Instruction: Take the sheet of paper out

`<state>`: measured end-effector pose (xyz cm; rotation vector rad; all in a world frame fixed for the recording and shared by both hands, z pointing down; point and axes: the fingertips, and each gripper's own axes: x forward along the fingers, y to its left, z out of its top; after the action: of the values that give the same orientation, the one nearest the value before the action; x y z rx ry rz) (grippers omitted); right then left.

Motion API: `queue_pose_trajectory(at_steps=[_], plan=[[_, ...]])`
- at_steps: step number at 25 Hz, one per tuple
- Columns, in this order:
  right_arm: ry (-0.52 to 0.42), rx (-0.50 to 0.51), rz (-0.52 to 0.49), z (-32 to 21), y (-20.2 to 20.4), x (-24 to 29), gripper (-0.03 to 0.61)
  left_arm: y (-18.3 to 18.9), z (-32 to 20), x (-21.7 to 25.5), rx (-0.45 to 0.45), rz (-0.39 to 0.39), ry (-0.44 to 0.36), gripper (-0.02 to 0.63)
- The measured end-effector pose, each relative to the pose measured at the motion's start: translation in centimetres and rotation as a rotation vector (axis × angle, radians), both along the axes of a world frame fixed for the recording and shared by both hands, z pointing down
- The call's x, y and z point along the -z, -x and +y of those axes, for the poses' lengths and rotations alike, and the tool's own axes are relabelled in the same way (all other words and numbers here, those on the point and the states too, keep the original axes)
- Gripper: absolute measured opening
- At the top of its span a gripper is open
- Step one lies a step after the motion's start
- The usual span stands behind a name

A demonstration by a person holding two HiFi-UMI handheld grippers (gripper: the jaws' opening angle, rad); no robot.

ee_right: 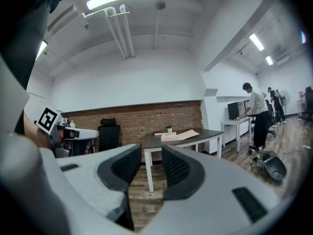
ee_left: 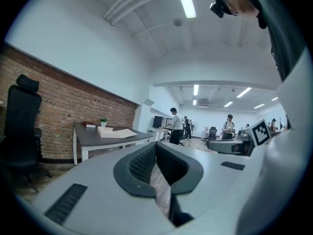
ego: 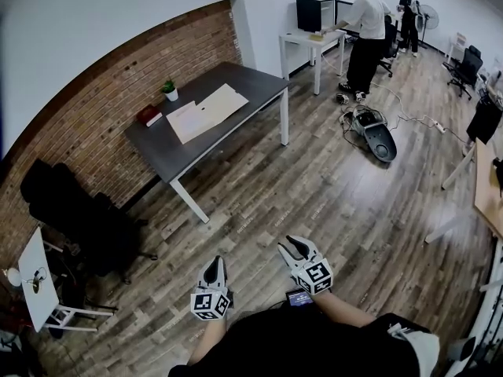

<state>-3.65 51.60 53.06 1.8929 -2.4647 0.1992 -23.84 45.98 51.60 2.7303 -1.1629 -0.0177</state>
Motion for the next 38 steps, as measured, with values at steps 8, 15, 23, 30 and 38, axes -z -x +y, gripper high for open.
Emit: queue_pose_trajectory(at_steps=[8, 15, 23, 30, 38], plan=[[0.033, 0.037, -0.068, -2.3, 0.3, -1.6, 0.132, 1.3, -0.6, -0.8, 0.045, -0.034, 0.044, -0.003], [0.079, 0.082, -0.058, -8.1, -0.3, -3.6, 0.132, -0.3, -6.4, -3.2, 0.062, -0.002, 0.079, -0.005], [0.093, 0.075, -0.004, -19.6, -2.6, -1.8, 0.132, -2.9, -18.5, -1.6, 0.018, 0.019, 0.054, -0.005], [0.057, 0.026, 0.01, -29.7, -3.2, -0.2, 0.132, -2.9, -28.7, -1.0, 0.006, 0.025, 0.035, -0.005], [0.056, 0.021, 0.013, -35.3, -3.7, -0.2, 0.132, -1.9, -36.1, -1.9, 0.032, 0.045, 0.051, -0.005]])
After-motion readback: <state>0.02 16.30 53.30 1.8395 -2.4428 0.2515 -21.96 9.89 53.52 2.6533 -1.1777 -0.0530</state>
